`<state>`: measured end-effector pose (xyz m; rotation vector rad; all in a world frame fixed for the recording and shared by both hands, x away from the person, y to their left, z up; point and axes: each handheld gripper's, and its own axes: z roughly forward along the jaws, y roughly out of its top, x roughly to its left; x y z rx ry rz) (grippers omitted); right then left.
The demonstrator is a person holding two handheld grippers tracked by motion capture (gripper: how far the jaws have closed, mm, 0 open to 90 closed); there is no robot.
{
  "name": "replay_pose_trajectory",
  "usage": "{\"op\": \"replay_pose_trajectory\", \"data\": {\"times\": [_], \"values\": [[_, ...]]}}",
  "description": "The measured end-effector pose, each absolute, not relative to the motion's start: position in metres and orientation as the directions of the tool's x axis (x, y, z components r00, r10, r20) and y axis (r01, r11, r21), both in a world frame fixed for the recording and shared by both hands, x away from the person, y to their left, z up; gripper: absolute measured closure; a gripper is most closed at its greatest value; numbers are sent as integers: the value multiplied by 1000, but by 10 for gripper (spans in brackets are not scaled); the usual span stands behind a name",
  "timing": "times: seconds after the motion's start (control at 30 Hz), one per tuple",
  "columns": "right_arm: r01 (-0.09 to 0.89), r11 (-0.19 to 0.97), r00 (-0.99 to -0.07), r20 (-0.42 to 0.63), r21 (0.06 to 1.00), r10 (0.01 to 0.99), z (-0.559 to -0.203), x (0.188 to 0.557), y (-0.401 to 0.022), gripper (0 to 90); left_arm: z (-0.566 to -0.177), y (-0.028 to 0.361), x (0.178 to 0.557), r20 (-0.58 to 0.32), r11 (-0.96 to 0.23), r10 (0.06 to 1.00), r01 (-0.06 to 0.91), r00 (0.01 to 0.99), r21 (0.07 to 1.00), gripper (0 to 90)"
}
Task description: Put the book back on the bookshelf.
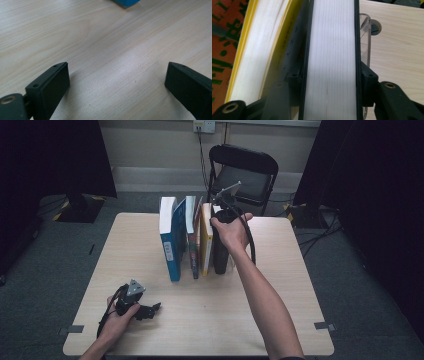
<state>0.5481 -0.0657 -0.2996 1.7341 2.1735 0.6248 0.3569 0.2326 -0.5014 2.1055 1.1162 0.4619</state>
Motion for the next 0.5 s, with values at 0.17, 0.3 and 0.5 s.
{"op": "replay_pose_trajectory", "data": {"times": [0.17, 0.3, 0.5], "values": [[839, 223, -271, 26, 497, 962, -292, 544, -61, 469, -501, 233, 357, -12, -384, 825, 576, 565, 722, 56], [842, 239, -289, 31, 483, 957, -287, 543, -60, 454, -501, 233, 357, -12, -384, 825, 576, 565, 722, 56], [829, 241, -306, 49, 505, 951, -289, 539, -65, 445, -502, 233, 357, -12, -383, 825, 574, 565, 724, 56]]}}
